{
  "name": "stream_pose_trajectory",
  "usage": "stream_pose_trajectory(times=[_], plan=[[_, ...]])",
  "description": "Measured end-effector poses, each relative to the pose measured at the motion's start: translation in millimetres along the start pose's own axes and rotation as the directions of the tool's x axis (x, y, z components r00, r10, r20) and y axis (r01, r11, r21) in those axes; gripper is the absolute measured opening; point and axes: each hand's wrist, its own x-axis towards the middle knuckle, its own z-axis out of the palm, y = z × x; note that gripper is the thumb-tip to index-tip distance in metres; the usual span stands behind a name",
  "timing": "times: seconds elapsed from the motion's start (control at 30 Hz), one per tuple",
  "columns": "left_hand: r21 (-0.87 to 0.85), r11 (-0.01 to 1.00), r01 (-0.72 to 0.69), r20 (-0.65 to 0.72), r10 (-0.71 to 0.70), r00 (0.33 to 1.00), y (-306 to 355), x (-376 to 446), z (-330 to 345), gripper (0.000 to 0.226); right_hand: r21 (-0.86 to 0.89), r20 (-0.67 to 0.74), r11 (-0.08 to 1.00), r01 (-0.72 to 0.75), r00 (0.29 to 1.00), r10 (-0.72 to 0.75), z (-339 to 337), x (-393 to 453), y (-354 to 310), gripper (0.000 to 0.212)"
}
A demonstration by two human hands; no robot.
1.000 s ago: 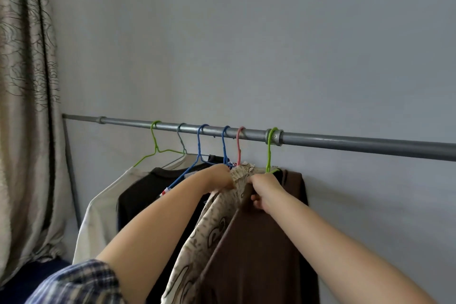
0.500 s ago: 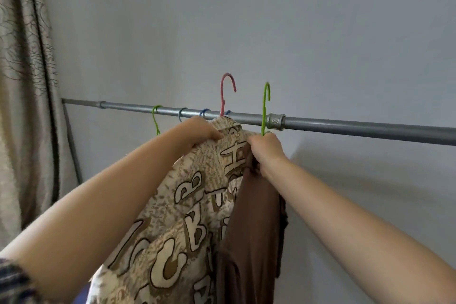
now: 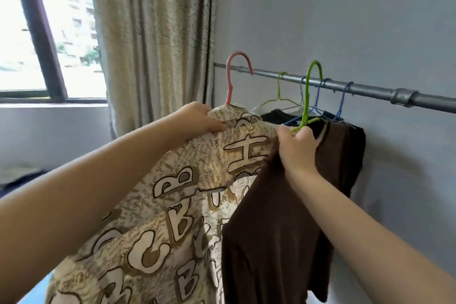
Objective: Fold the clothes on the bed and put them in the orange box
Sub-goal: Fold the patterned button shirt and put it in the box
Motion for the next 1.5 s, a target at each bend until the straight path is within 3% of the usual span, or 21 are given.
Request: stream_pose_trajectory(times=[0.2, 0.37, 0.63, 0.87, 0.97, 1.23, 1.5], plan=[[0.164, 0.983, 0.079, -0.181, -0.049, 0.982, -74.0, -92.8, -97.5, 0.012, 0.006, 0.206, 0.976, 0.216, 0.955, -0.213, 81.3, -93.4, -46.0, 0.018], [0.164, 0.972, 0.170, -0.281, -0.119, 0.952, -138.4, -160.1, -186.6, 0.016, 0.023, 0.330, 0.962, 0.274, 0.906, -0.266, 162.3, -182.3, -100.7, 0.037], [0.115, 0.958, 0.262, -0.358, -0.206, 0.911, -243.5, -232.9, -319.4, 0.016, 0.075, 0.368, 0.976, 0.203, 0.904, -0.216, 271.8, -270.7, -149.3, 0.011], [0.129, 0.936, 0.329, -0.434, -0.245, 0.867, -328.5, -241.2, -393.4, 0.030, -0.018, 0.456, 0.987, 0.158, 0.880, -0.132, 347.3, -282.1, -131.3, 0.006], [0.185, 0.913, 0.363, -0.445, -0.251, 0.860, -365.5, -229.3, -407.0, 0.032, -0.071, 0.491, 0.988, 0.136, 0.867, -0.084, 382.2, -275.4, -111.9, 0.016], [0.312, 0.819, 0.481, -0.408, -0.342, 0.846, -445.1, -155.2, -430.9, 0.029, -0.401, 0.388, 0.905, 0.143, 0.921, 0.026, 473.7, -230.7, -59.2, 0.025], [0.401, 0.758, 0.514, -0.359, -0.386, 0.850, -506.8, -80.8, -441.9, 0.034, -0.640, 0.224, 0.727, 0.250, 0.965, -0.134, 534.9, -172.3, -40.6, 0.028]])
